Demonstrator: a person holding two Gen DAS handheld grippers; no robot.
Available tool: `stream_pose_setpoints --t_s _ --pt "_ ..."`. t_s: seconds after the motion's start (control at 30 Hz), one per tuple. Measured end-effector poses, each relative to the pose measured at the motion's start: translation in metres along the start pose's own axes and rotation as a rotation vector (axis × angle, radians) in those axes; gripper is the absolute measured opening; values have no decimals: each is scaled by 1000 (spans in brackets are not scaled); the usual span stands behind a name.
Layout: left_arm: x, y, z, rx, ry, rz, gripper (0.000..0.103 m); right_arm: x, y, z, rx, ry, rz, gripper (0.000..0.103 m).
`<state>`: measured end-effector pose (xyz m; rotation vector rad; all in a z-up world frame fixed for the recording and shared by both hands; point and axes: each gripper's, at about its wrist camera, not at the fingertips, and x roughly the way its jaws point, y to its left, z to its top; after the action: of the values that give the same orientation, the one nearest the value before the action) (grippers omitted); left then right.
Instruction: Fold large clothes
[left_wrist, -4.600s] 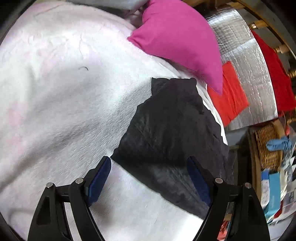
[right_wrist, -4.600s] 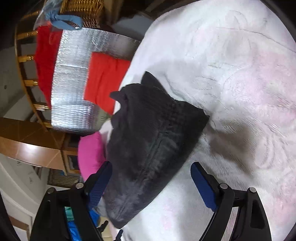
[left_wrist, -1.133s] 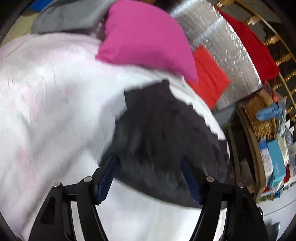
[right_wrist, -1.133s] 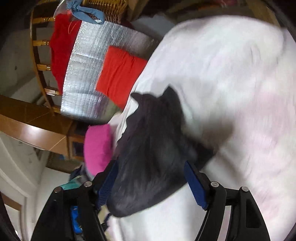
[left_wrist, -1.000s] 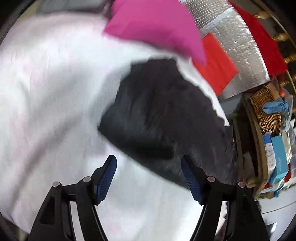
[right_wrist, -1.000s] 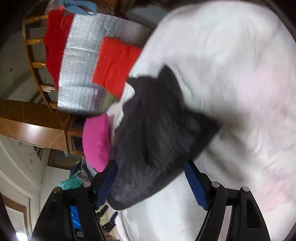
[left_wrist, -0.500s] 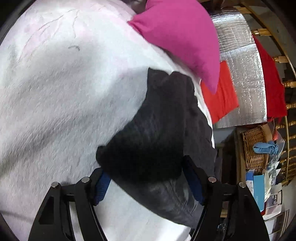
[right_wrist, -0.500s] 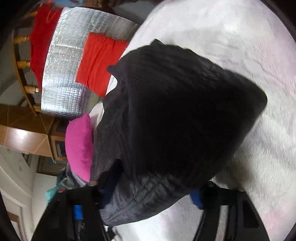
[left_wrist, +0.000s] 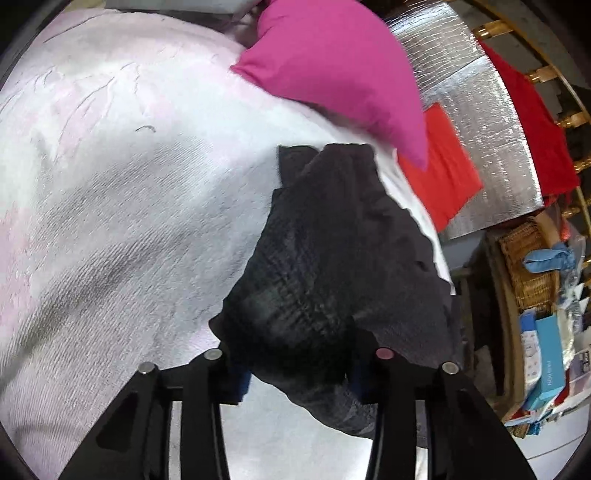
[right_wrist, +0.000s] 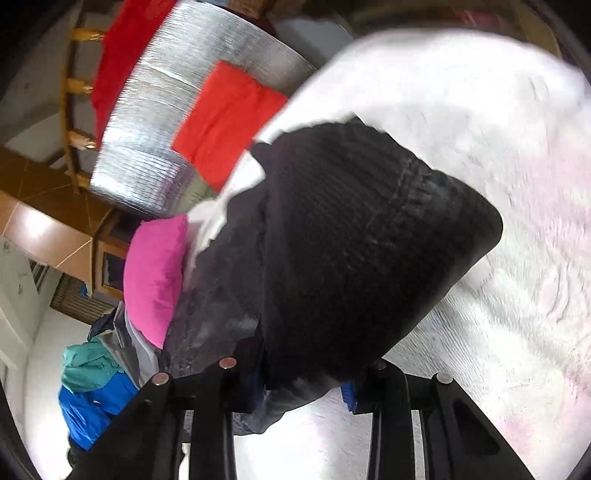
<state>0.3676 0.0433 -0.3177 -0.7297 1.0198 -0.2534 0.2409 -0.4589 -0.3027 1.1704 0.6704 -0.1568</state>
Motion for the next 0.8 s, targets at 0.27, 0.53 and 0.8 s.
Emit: stream_pose_setpoints --t_s 0.27,0.53,0.8 --pt "-8 -27 -17 198 -86 212 66 -10 -26 8 168 -37 5 77" --pt "-15 -43 -29 389 -156 333 67 -5 -27 15 123 -80 -9 50" --pt "-10 -50 -31 436 -174 360 67 -12 4 7 -61 -151 -131 38"
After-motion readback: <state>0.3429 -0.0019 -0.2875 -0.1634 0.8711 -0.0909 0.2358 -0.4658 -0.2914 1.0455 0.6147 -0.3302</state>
